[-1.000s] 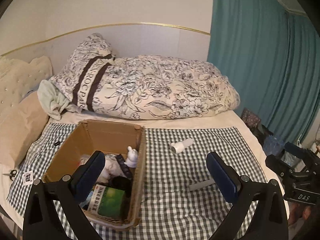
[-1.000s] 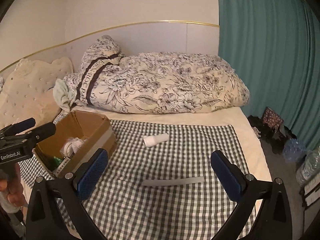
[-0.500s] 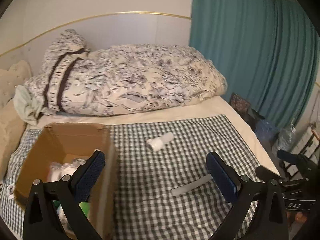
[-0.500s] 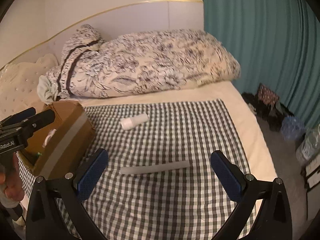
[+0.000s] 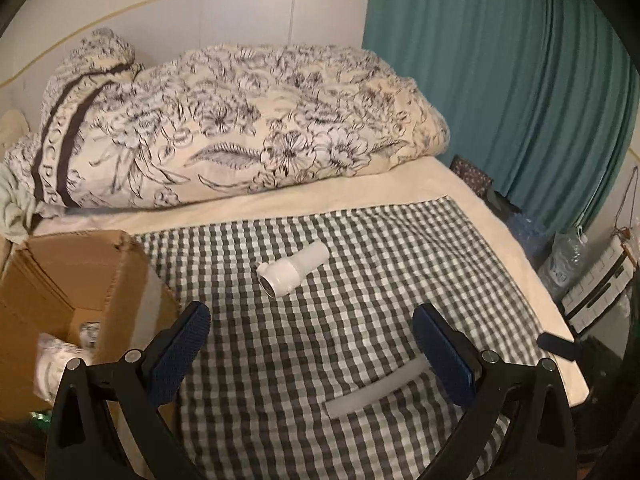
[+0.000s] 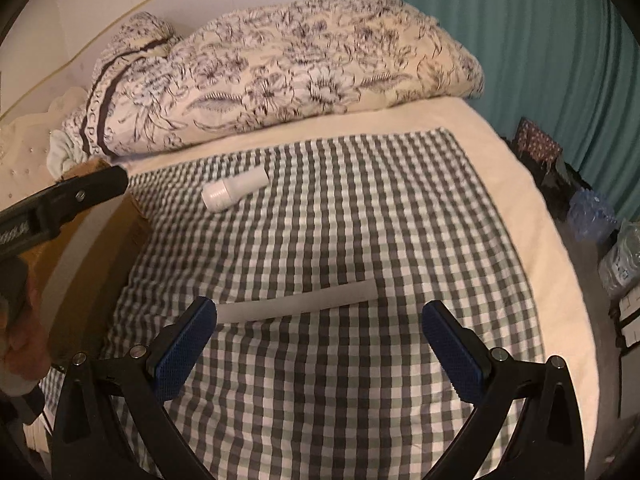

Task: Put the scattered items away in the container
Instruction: 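Grasp the white bottle with the left tool while the right tool grasps the white foam strip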

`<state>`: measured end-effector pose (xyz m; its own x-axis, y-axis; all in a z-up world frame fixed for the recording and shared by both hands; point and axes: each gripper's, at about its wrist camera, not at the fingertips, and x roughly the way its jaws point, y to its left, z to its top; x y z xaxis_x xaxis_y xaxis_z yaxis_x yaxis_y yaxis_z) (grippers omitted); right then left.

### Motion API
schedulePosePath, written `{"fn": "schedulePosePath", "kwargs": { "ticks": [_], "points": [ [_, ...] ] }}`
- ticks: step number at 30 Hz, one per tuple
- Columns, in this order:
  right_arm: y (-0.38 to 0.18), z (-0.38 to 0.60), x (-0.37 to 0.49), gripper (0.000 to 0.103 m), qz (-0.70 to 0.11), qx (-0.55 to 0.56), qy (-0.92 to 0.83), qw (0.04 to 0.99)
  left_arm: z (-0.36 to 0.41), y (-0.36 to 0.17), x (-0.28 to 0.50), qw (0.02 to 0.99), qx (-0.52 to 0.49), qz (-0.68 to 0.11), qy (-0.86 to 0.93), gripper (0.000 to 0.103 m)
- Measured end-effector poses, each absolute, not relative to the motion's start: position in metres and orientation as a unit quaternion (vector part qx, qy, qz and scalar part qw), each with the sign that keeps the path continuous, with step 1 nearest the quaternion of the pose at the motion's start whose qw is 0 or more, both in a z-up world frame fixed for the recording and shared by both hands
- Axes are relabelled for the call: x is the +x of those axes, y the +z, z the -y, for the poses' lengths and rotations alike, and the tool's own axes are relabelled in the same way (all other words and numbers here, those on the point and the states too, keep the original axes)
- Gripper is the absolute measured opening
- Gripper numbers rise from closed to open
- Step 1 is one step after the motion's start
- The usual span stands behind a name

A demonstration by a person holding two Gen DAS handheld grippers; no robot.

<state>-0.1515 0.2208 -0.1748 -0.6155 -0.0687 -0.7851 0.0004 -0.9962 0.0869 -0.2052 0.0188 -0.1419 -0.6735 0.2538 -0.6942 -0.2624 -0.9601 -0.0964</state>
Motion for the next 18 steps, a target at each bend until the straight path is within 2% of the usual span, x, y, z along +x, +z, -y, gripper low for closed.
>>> {"fn": "schedulePosePath", "kwargs": {
  "ticks": [18],
  "points": [
    [-0.256, -0.226, -0.213, 0.103, 0.062, 0.485, -0.872, 0.021, -0.025, -0.231, -0.309, 0.101, -0.418, 0.004, 0.903, 0.103]
  ]
}}
